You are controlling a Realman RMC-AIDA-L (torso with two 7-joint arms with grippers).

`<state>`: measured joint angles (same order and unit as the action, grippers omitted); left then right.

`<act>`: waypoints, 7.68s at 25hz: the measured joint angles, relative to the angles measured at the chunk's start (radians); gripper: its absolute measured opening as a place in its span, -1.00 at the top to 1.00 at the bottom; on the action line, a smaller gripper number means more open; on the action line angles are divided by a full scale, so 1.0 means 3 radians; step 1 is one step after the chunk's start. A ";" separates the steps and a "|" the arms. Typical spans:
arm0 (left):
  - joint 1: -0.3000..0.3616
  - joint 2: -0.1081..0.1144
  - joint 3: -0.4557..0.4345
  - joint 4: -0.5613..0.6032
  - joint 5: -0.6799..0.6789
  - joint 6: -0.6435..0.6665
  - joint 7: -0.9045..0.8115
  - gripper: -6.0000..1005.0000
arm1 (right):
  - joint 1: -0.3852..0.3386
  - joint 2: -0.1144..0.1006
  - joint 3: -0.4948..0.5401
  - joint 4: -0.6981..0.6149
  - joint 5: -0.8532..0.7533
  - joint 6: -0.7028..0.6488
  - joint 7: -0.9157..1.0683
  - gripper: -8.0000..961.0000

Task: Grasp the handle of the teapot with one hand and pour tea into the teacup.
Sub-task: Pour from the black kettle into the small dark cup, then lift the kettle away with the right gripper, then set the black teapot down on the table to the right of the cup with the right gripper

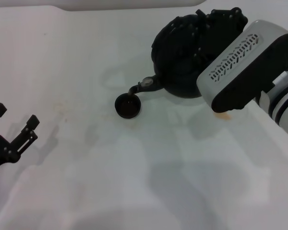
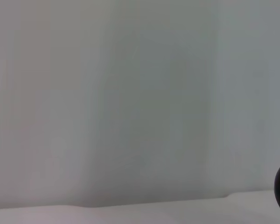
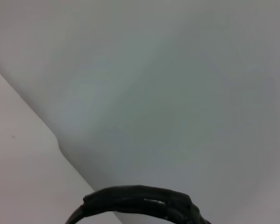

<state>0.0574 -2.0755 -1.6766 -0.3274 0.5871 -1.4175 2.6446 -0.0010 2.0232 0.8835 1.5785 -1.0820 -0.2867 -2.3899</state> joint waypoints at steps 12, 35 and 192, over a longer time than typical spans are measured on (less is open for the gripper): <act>0.0006 0.0000 0.0000 0.0016 0.0008 -0.0028 0.0000 -0.72 | 0.0054 -0.0005 -0.0222 -0.0004 -0.0217 -0.0453 0.0009 0.76; -0.0006 0.0000 0.0000 0.0012 0.0012 -0.0036 0.0000 -0.71 | 0.0090 -0.0007 -0.0540 0.0041 -0.0346 -0.0893 0.0015 0.76; -0.0273 0.0010 0.0000 0.0012 -0.0014 0.0128 0.0031 -0.72 | -0.0258 -0.0046 0.2053 -0.1171 -0.0264 0.2848 0.0964 0.55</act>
<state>-0.0245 -2.0724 -1.6766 -0.3236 0.5830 -1.3791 2.6537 -0.0784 2.0094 1.4994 1.2271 -1.1612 0.5677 -2.1006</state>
